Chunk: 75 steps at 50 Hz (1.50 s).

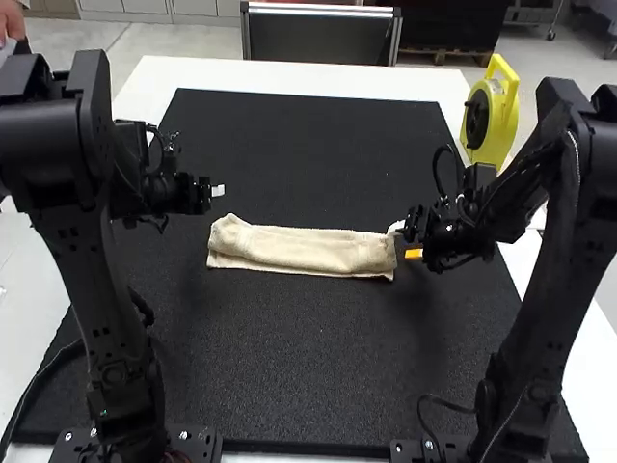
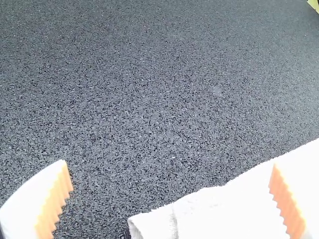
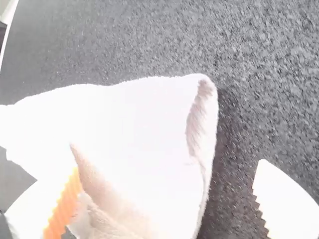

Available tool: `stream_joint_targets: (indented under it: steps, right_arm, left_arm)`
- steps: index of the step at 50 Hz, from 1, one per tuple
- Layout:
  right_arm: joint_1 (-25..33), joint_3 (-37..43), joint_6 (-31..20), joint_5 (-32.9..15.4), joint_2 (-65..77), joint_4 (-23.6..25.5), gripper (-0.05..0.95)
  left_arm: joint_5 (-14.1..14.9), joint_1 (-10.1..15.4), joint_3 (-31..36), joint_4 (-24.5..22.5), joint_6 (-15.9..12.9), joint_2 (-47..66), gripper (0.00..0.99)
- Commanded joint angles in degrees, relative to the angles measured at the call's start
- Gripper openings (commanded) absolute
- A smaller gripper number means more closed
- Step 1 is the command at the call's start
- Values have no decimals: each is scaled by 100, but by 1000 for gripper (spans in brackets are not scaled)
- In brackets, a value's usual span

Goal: Fold the towel.

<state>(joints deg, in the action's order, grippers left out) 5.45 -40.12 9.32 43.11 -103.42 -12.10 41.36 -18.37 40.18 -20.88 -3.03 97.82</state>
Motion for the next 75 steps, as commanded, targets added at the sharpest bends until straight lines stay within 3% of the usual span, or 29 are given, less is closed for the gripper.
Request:
stream_joint_targets:
  steps: [1, 36, 47, 58, 75]
  right_arm:
    - [254, -14, -255, 118, 225, 23, 851]
    - [465, -31, -519, 540, 964, 770, 902]
    - [457, -22, -853, 698, 1025, 1359, 902]
    - [457, -31, -1565, 751, 1034, 2097, 902]
    - [246, 92, -1565, 655, 964, 1904, 900]
  left_arm:
    - [-6, -44, 77, -39, 57, -132, 930]
    - [-32, 123, 51, -47, 101, -123, 930]
    - [-50, 123, 42, -56, 127, -123, 930]
    - [-85, 123, 42, -39, 127, -132, 928]
    - [-85, 123, 42, 23, 145, -149, 928]
